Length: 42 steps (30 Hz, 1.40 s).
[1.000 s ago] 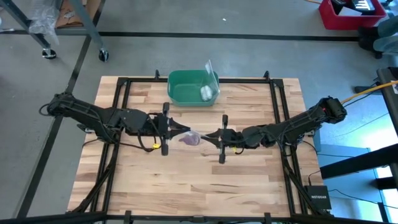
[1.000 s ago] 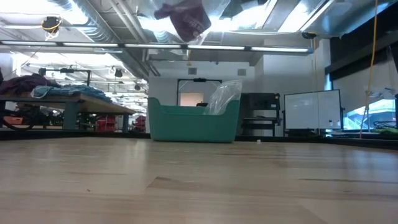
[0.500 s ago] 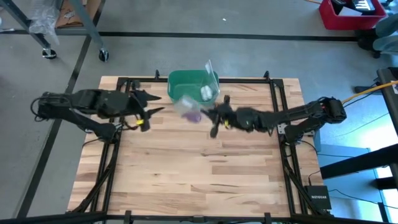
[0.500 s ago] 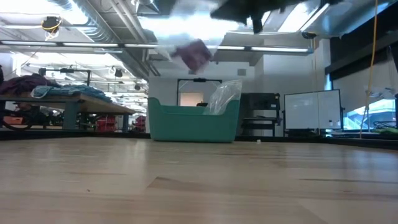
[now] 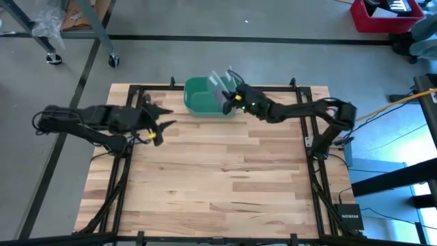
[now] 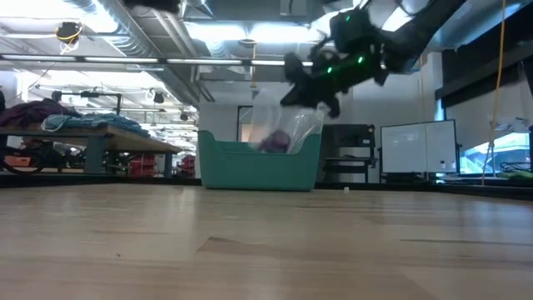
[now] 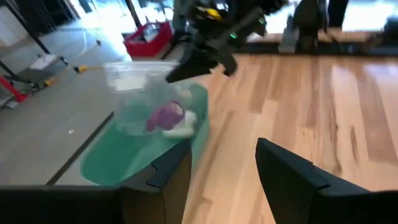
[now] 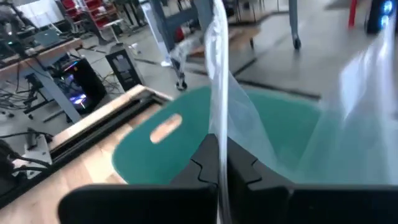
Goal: Roll bandage
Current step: Put the zip bag into the green bin, then return to Home Position
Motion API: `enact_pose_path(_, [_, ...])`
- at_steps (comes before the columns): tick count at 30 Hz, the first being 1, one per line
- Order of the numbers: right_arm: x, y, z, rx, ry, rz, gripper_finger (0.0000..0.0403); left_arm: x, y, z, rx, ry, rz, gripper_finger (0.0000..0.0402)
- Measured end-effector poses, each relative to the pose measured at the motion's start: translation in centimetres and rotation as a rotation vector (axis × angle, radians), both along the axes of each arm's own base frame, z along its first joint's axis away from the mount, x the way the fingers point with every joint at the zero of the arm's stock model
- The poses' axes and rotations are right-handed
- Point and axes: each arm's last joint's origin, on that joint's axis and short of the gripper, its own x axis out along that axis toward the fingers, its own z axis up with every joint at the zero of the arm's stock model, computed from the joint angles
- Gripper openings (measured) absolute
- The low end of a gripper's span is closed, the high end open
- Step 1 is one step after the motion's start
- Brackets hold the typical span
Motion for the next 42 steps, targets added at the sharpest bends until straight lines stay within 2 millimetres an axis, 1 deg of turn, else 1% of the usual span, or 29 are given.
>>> enact_pose_path(3, [1.0, -0.4, -2.0, 0.066, 0.003, -0.032, 0.0003, 0.7, -0.1, -1.4, -0.001, 0.013, -0.004, 0.0169])
enact_pose_path(5, [1.5, -0.6, -2.7, 0.072, 0.023, -0.053, 0.0004, 1.0, -0.2, -1.9, -0.011, -0.003, 0.001, 0.0169])
enact_pose_path(9, [1.4, -0.8, -3.7, 0.094, 0.105, -0.142, 0.0004, 1.4, -0.2, -2.9, -0.034, -0.008, 0.013, 0.0169])
enact_pose_path(12, [1.1, -0.9, -4.2, 0.093, 0.165, -0.189, 0.0005, 1.5, -0.2, -3.3, -0.057, 0.003, 0.023, 0.0169])
enact_pose_path(15, [1.1, -0.8, -4.4, 0.091, 0.202, -0.173, 0.0005, 1.6, -0.3, -3.4, -0.067, -0.001, 0.028, 0.0168])
enact_pose_path(18, [1.2, -0.7, -4.4, 0.108, 0.185, -0.138, 0.0008, 1.7, -0.3, -3.4, -0.071, 0.002, 0.030, 0.0168])
enact_pose_path(20, [1.3, -0.7, -4.2, 0.115, 0.153, -0.142, 0.0020, 1.7, -0.3, -3.5, -0.076, 0.002, 0.032, 0.0168])
enact_pose_path(22, [1.4, -0.8, -3.9, 0.112, 0.122, -0.133, 0.0043, 1.8, -0.3, -3.5, -0.081, 0.001, 0.034, 0.0168])
enact_pose_path(26, [1.4, -0.7, -3.8, 0.115, 0.120, -0.090, 0.0113, 1.8, -0.3, -3.5, -0.090, 0.002, 0.025, 0.0169])
enact_pose_path(28, [1.3, -0.5, -3.3, 0.103, 0.132, -0.040, 0.0150, 1.8, -0.3, -3.5, -0.085, 0.005, 0.020, 0.0168])
enact_pose_path(29, [1.2, -0.4, -2.6, 0.085, 0.139, -0.009, 0.0166, 1.8, -0.3, -3.5, -0.080, 0.008, 0.017, 0.0168])
enact_pose_path(30, [1.0, -0.2, -1.8, 0.058, 0.143, 0.019, 0.0180, 1.7, -0.3, -3.4, -0.074, 0.013, 0.014, 0.0168])
enact_pose_path(33, [0.3, 0.3, 1.0, -0.012, 0.140, 0.007, 0.0209, 1.3, -0.3, -2.9, -0.069, -0.010, 0.009, 0.0168])
enact_pose_path(36, [-0.7, 0.8, 2.7, -0.046, 0.236, 0.030, 0.0219, 1.2, -0.2, -2.9, -0.058, 0.001, 0.005, 0.0168])
enact_pose_path(37, [-0.9, 0.9, 3.4, -0.061, 0.241, 0.027, 0.0219, 1.2, -0.2, -3.0, -0.054, 0.007, 0.003, 0.0168])
enact_pose_path(39, [-1.1, 0.9, 4.8, -0.081, 0.196, 0.019, 0.0218, 1.3, -0.3, -3.1, -0.045, 0.018, 0.001, 0.0168])
enact_pose_path(41, [-1.2, 1.0, 4.7, -0.064, 0.215, 0.063, 0.0214, 1.5, -0.3, -3.2, -0.038, 0.031, -0.002, 0.0168])
enact_pose_path(42, [-1.2, 1.3, 4.5, -0.047, 0.229, 0.112, 0.0211, 1.6, -0.3, -3.2, -0.035, 0.036, -0.007, 0.0168])
